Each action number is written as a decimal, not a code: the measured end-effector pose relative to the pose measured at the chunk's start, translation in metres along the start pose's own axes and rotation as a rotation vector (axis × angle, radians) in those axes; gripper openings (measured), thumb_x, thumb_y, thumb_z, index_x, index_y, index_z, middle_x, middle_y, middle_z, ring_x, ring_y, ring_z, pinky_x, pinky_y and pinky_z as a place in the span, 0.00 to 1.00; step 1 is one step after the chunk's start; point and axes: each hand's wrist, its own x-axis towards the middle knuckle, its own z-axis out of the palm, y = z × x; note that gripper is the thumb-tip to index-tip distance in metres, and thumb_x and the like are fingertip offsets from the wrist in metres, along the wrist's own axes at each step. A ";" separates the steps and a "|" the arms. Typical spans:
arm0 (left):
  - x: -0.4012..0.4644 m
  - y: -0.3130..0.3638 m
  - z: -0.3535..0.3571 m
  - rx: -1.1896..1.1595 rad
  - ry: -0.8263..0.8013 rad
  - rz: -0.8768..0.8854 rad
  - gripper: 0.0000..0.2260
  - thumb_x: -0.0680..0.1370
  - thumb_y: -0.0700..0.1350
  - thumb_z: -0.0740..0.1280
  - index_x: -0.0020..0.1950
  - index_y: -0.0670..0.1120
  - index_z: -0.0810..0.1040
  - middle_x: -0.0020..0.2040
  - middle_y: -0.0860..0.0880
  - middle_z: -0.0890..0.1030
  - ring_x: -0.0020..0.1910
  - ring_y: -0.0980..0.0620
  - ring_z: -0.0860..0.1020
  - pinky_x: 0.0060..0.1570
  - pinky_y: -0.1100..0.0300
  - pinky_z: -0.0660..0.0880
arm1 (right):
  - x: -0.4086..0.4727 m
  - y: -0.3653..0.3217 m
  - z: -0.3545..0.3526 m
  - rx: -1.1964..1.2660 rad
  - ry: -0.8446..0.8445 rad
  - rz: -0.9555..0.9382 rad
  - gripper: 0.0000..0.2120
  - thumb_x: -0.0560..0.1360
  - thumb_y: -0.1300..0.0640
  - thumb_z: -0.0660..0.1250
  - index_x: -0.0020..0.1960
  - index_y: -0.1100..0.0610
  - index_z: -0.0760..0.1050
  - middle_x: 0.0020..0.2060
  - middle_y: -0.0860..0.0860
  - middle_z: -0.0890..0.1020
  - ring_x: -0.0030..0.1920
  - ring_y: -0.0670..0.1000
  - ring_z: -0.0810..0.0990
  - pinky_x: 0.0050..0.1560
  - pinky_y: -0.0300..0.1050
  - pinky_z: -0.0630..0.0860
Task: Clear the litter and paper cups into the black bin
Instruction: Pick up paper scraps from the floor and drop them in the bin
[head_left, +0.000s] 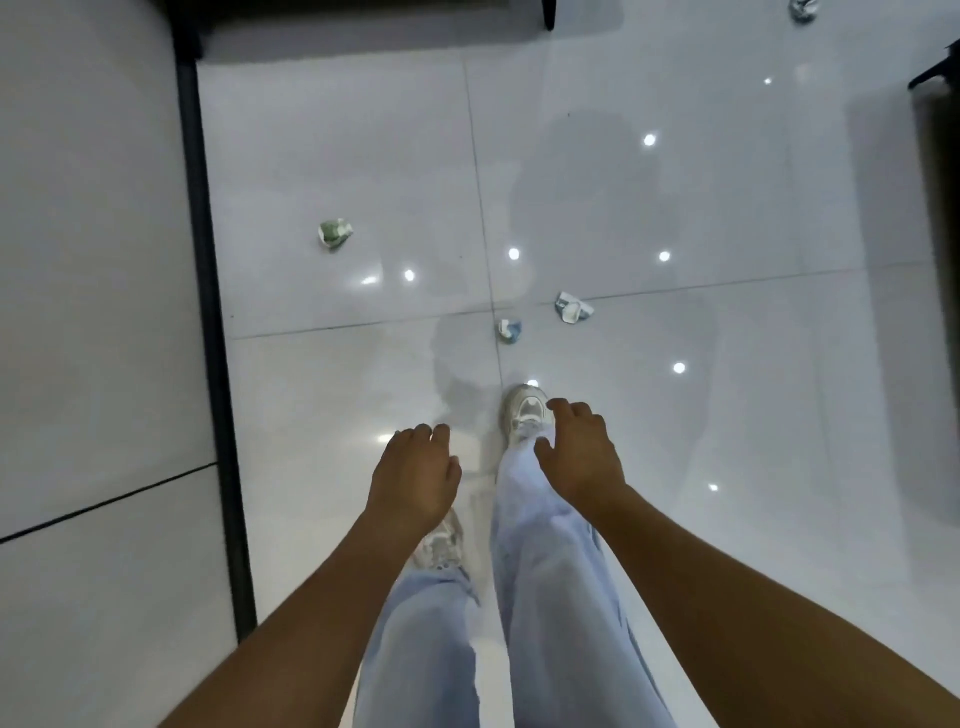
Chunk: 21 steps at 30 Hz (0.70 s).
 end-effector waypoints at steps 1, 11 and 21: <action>0.013 0.005 -0.006 -0.012 0.002 -0.011 0.16 0.81 0.49 0.55 0.66 0.44 0.69 0.57 0.45 0.76 0.56 0.46 0.74 0.56 0.56 0.68 | 0.011 0.004 -0.008 0.006 -0.009 0.009 0.22 0.78 0.54 0.61 0.72 0.55 0.63 0.64 0.55 0.71 0.62 0.56 0.70 0.59 0.50 0.73; 0.145 0.027 -0.029 -0.096 -0.008 -0.025 0.16 0.81 0.48 0.56 0.66 0.44 0.69 0.58 0.46 0.76 0.57 0.47 0.73 0.55 0.56 0.70 | 0.151 0.026 -0.033 -0.001 -0.076 0.036 0.22 0.78 0.57 0.60 0.71 0.57 0.62 0.65 0.56 0.69 0.63 0.57 0.69 0.57 0.50 0.72; 0.322 -0.030 0.040 -0.123 -0.051 -0.001 0.17 0.80 0.48 0.58 0.68 0.45 0.69 0.61 0.45 0.75 0.60 0.46 0.72 0.52 0.54 0.70 | 0.325 0.050 0.097 0.207 -0.045 0.177 0.25 0.75 0.58 0.65 0.71 0.57 0.62 0.64 0.56 0.69 0.62 0.56 0.69 0.50 0.44 0.67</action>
